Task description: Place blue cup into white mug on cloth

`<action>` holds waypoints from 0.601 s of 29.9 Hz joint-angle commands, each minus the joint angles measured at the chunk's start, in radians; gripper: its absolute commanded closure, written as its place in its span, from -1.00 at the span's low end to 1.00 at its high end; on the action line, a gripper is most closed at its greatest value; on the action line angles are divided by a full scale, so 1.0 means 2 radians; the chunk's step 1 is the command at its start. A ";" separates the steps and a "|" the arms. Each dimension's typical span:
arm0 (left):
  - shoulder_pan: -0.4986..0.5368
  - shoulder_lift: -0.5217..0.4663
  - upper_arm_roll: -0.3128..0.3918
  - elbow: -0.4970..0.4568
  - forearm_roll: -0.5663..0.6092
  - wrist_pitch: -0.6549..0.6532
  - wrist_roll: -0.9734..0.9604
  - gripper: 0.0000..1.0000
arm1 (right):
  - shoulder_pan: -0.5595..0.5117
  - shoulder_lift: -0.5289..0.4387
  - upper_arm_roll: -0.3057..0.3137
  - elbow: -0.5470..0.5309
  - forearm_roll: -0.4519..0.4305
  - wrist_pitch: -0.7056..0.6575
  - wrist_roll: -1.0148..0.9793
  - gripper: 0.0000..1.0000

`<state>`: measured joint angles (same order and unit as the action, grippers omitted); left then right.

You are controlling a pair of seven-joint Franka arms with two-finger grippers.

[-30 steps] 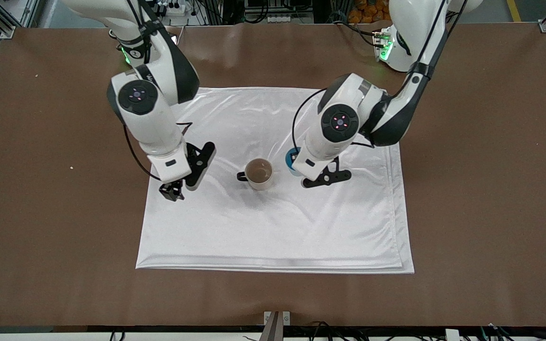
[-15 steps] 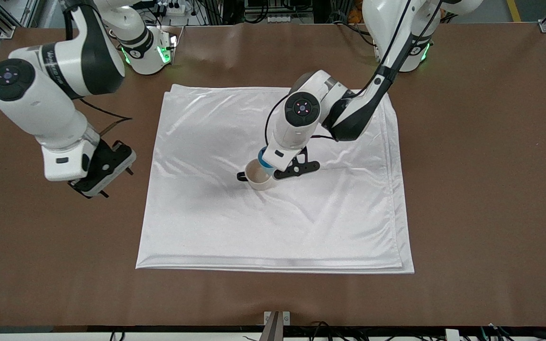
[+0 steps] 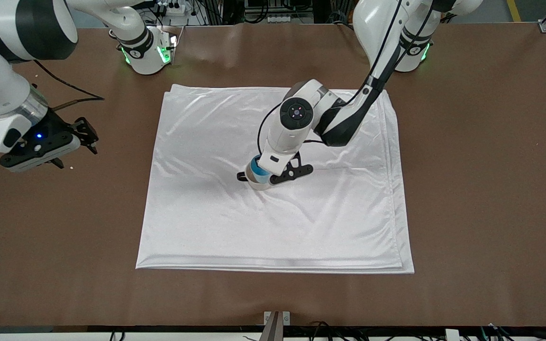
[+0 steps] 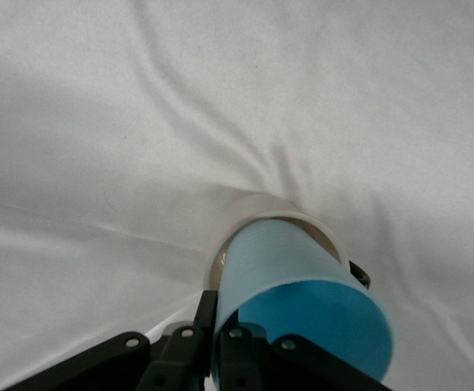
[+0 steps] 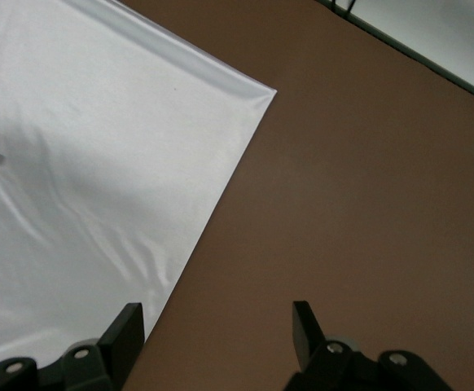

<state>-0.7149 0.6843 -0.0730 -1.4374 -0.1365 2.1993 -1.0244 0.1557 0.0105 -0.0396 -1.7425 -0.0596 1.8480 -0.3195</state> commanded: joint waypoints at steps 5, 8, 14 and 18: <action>-0.012 0.019 0.006 0.014 -0.009 0.002 -0.015 1.00 | -0.024 -0.014 0.003 -0.008 0.005 -0.036 0.114 -0.67; -0.013 0.023 0.006 0.014 -0.009 0.002 -0.018 0.71 | -0.030 -0.013 0.001 -0.001 0.007 -0.040 0.131 -0.75; -0.024 0.030 0.008 0.014 -0.006 0.003 -0.016 -1.00 | -0.063 -0.002 0.002 0.034 0.039 -0.054 0.166 -0.96; -0.024 0.028 0.009 0.014 -0.005 0.003 -0.017 -1.00 | -0.072 0.001 0.002 0.040 0.045 -0.056 0.169 -1.00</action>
<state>-0.7399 0.7276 -0.0723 -1.4367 -0.1366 2.2028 -1.0410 0.0454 0.0045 -0.0433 -1.7012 -0.0045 1.7650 -0.0168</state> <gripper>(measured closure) 0.590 0.022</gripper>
